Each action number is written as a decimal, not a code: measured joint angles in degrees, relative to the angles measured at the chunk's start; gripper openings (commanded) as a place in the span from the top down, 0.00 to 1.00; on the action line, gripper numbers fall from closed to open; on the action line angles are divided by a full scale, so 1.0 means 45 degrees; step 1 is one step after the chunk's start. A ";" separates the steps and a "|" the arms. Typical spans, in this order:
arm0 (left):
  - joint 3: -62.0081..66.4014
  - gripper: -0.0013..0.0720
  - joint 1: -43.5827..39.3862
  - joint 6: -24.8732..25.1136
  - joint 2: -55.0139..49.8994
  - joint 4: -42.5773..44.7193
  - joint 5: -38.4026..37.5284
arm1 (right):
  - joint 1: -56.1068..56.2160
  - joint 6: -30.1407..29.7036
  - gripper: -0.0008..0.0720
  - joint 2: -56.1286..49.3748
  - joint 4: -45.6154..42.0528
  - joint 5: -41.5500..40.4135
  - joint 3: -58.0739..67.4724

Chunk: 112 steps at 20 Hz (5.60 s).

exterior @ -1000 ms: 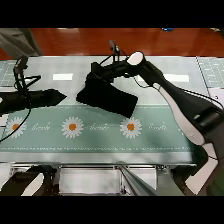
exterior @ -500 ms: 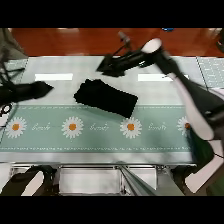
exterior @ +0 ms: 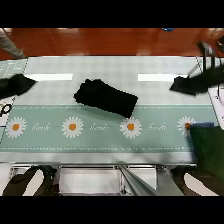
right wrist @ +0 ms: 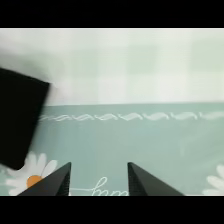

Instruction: Fold the shirts.

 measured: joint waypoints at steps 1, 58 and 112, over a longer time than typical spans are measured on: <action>-0.0413 0.96 -0.0335 0.0000 0.0015 -0.0078 0.0083 | -0.0097 0.0189 0.41 0.0408 0.0515 -0.0918 -0.1341; -0.1802 0.96 -0.2346 0.0699 -0.0957 -0.1724 0.2963 | -1.0156 0.0869 0.95 0.0607 0.2812 0.7524 0.8893; 0.6387 0.96 -0.6892 -0.5421 -0.7164 0.7286 -0.1836 | 0.3138 0.0656 0.95 -0.4352 -0.4182 0.2161 0.3186</action>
